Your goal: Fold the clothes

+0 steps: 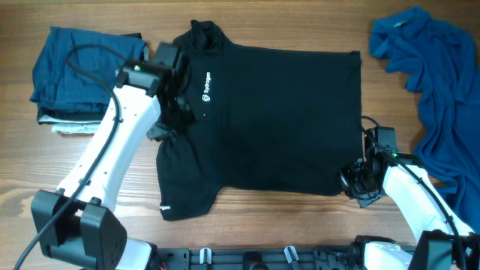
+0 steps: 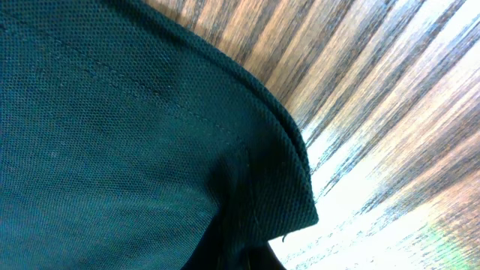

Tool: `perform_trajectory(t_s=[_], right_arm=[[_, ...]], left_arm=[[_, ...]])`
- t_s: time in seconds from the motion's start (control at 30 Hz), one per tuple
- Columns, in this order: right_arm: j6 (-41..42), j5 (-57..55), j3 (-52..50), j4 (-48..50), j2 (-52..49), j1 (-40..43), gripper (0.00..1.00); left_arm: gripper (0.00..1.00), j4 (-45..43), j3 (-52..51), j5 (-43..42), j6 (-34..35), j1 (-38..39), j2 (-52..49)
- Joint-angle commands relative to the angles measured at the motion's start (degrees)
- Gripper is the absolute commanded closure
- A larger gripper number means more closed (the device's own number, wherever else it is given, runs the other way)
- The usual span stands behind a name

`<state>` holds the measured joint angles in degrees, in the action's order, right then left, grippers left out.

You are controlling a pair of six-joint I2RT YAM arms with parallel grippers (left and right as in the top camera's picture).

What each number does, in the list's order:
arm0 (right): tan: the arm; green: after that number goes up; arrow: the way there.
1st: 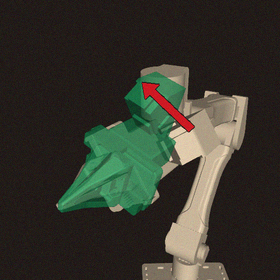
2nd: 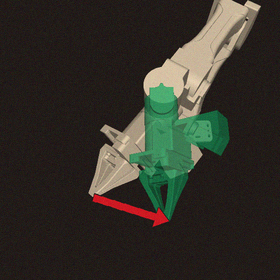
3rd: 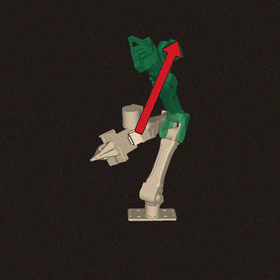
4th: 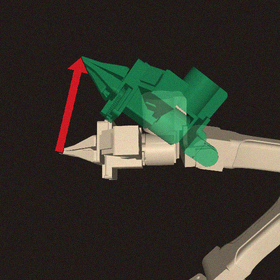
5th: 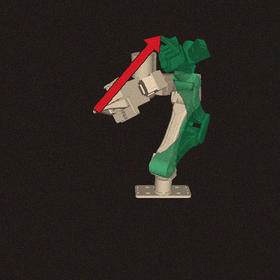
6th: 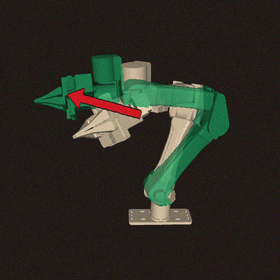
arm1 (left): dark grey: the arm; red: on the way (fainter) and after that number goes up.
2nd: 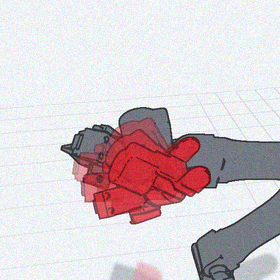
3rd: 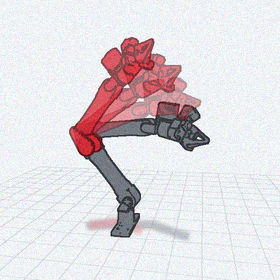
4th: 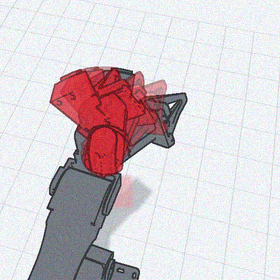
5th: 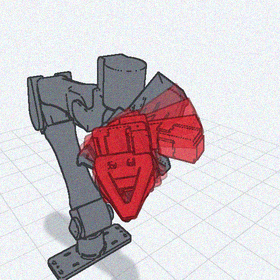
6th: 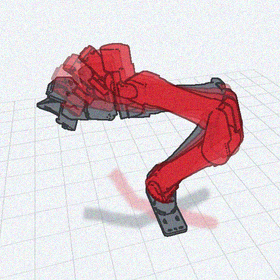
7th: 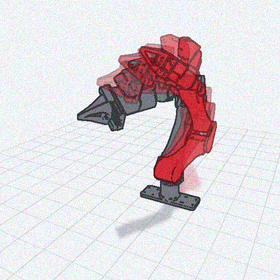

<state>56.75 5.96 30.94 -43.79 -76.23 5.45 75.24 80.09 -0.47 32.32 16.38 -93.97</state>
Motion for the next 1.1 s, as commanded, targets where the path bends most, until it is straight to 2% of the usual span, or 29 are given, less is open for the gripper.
perform_trajectory(t_s=[0.0, 0.1, 0.27, 0.33, 0.37, 0.57, 0.77, 0.93, 1.03, 1.07], right_arm=[[0.22, -1.01, -1.51, -0.33, -0.72, 0.31, 0.96], [0.22, -1.03, -1.51, -0.09, -0.72, 0.31, 0.96], [0.2, -1.01, -1.51, 0.92, -0.72, 0.31, 0.96], [0.2, -0.79, -1.51, 1.36, -0.72, 0.31, 0.96], [0.2, -0.76, -1.51, 1.36, -0.72, 0.31, 0.96], [-1.31, -0.79, -1.51, 1.36, -0.72, 0.31, 0.96], [-1.53, -0.76, -1.51, 1.38, -0.72, 0.31, 0.96], [-2.78, -0.5, -1.51, 1.49, -0.72, 0.31, 0.95], [-2.8, -0.33, -1.51, 1.49, -0.72, 0.31, 0.95], [-2.82, -0.33, -1.51, 1.49, -0.72, 0.31, 0.95]], left_arm=[[0.86, -2.51, -11.21, -4.0, 3.93, -0.26, 4.09], [0.79, -3.54, -19.98, -4.92, 4.2, -0.15, 7.19], [0.52, -2.19, -25.16, -3.87, 4.2, -0.15, 9.25], [0.51, -2.4, -27.02, -3.98, 4.57, -0.15, 9.22], [0.47, -2.8, -28.02, -4.0, 4.76, -0.17, 9.22], [0.2, -8.11, -35.78, -5.99, 12.2, -0.15, 9.22], [0.19, -13.81, -37.9, -6.97, 14.64, -0.15, 9.25], [0.26, -15.17, -37.88, -5.03, 12.9, -0.15, 9.88], [0.25, -15.54, -37.88, -4.83, 12.94, -0.17, 15.78], [0.23, -14.58, -37.88, -4.85, 13.18, -0.15, 21.64]])
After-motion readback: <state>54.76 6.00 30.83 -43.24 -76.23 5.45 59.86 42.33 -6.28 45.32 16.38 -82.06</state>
